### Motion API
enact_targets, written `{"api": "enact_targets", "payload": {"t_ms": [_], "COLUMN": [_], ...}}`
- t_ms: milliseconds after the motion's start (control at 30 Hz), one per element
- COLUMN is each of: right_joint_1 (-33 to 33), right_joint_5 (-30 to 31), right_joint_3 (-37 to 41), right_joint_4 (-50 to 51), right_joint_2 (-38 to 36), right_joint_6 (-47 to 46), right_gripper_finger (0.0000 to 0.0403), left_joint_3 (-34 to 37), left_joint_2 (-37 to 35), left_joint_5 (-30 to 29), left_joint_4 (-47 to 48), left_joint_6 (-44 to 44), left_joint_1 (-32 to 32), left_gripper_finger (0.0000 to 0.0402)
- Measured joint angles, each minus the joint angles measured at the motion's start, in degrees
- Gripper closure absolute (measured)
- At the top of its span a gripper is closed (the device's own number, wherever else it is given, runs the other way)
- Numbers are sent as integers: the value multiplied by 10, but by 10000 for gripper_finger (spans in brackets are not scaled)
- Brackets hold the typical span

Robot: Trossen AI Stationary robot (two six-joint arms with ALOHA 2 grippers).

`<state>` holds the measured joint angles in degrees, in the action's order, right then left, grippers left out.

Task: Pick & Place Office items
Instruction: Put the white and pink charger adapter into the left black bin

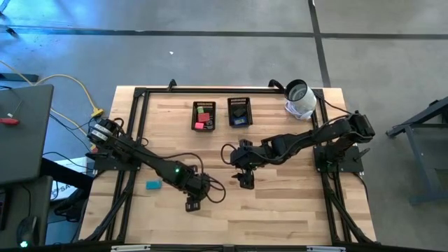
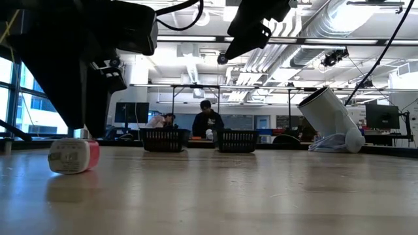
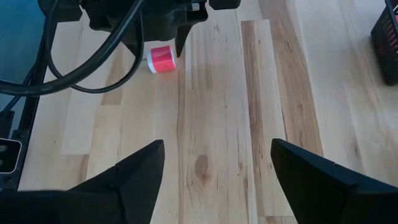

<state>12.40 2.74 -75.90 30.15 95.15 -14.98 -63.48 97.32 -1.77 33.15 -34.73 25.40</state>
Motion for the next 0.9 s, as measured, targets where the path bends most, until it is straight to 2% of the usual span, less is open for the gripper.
{"api": "enact_targets", "payload": {"t_ms": [200, 533, 900], "right_joint_1": [0, 0, 2], "right_joint_5": [-1, -2, -3], "right_joint_3": [0, 0, 0], "right_joint_4": [0, 0, 0], "right_joint_2": [0, 0, 0], "right_joint_6": [0, 0, 0], "right_gripper_finger": [121, 121, 121], "left_joint_3": [0, 0, 0], "left_joint_2": [0, 0, 0], "left_joint_5": [21, 18, 21], "left_joint_4": [0, 0, 0], "left_joint_6": [0, 0, -11], "left_joint_1": [0, 0, 0], "left_gripper_finger": [164, 120, 114]}}
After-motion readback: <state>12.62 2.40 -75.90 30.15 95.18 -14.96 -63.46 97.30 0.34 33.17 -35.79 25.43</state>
